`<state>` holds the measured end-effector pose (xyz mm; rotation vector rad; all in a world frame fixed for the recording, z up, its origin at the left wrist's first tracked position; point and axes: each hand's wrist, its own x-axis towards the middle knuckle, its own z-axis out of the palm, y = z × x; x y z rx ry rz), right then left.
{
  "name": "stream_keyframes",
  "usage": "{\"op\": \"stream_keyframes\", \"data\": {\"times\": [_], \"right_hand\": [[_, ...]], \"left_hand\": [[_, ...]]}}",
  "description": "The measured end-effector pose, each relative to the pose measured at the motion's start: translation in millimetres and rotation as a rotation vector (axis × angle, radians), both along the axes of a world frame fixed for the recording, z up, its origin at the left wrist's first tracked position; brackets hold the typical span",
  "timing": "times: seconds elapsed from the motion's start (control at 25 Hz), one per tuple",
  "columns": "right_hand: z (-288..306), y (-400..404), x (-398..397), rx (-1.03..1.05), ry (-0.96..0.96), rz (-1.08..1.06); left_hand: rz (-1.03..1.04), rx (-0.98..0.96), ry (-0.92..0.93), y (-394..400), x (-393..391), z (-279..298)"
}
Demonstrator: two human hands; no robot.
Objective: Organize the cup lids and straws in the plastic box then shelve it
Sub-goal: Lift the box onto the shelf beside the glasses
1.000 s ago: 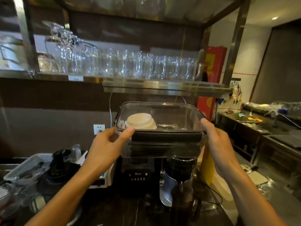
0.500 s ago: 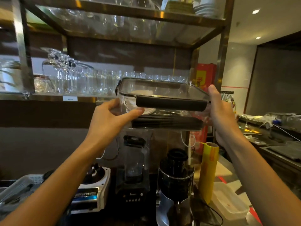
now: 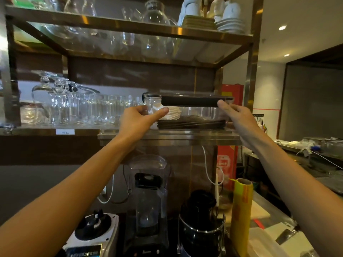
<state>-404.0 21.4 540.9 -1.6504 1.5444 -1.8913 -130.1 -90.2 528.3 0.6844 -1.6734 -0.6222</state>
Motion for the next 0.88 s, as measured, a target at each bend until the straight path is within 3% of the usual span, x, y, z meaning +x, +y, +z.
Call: {"op": "stream_keyframes", "data": {"times": [0.28, 0.88], "right_hand": [[-4.8, -47.3, -28.7, -0.009, -0.087, -0.056], [-19.1, -102.8, -57.9, -0.021, 0.019, -0.119]], "left_hand": [[0.007, 0.017, -0.017, -43.0, -35.0, 2.7], [0.030, 0.068, -0.069, -87.3, -58.1, -5.6]]}}
